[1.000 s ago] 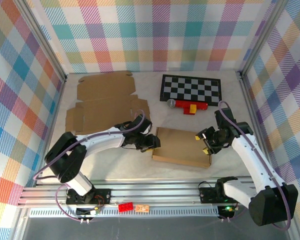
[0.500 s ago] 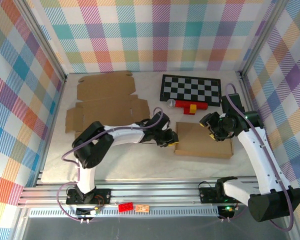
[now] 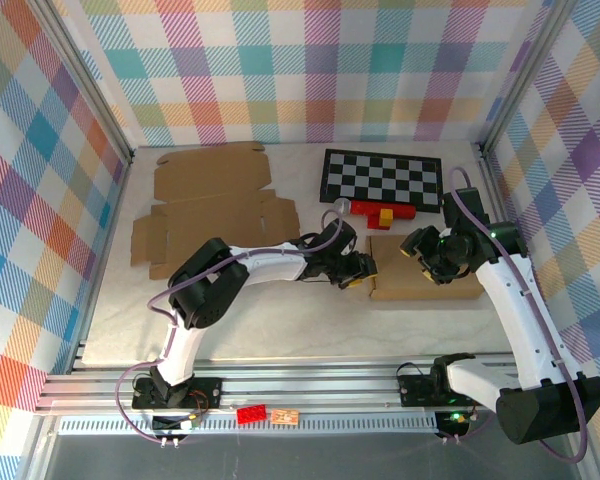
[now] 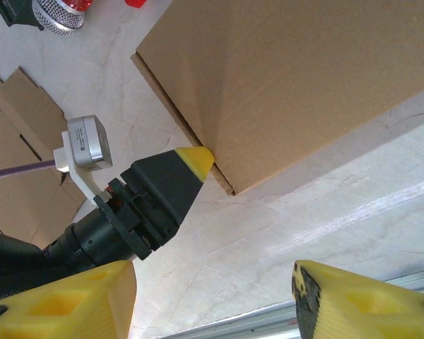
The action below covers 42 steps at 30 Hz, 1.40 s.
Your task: Fold the paper box
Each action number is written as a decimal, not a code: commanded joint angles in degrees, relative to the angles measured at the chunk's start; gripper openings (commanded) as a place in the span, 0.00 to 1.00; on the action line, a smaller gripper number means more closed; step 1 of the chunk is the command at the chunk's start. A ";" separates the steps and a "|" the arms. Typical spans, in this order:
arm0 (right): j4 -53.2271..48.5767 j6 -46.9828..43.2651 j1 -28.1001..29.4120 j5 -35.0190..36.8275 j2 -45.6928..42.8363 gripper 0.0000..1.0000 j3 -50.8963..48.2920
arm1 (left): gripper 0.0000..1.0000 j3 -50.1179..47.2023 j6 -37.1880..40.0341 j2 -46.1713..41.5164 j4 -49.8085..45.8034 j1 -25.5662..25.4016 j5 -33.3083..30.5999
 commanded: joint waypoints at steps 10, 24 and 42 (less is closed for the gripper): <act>16.20 4.17 10.69 -4.05 4.12 0.59 -1.86 | 0.45 -13.71 7.62 -30.31 -20.75 18.95 -3.53; 73.91 33.64 34.02 11.19 32.99 0.59 -10.10 | 0.40 -12.10 22.96 -19.47 -25.83 58.78 0.30; 84.78 44.88 34.22 18.36 55.76 0.55 0.90 | 0.37 -9.74 27.76 -8.98 -26.17 59.33 -1.09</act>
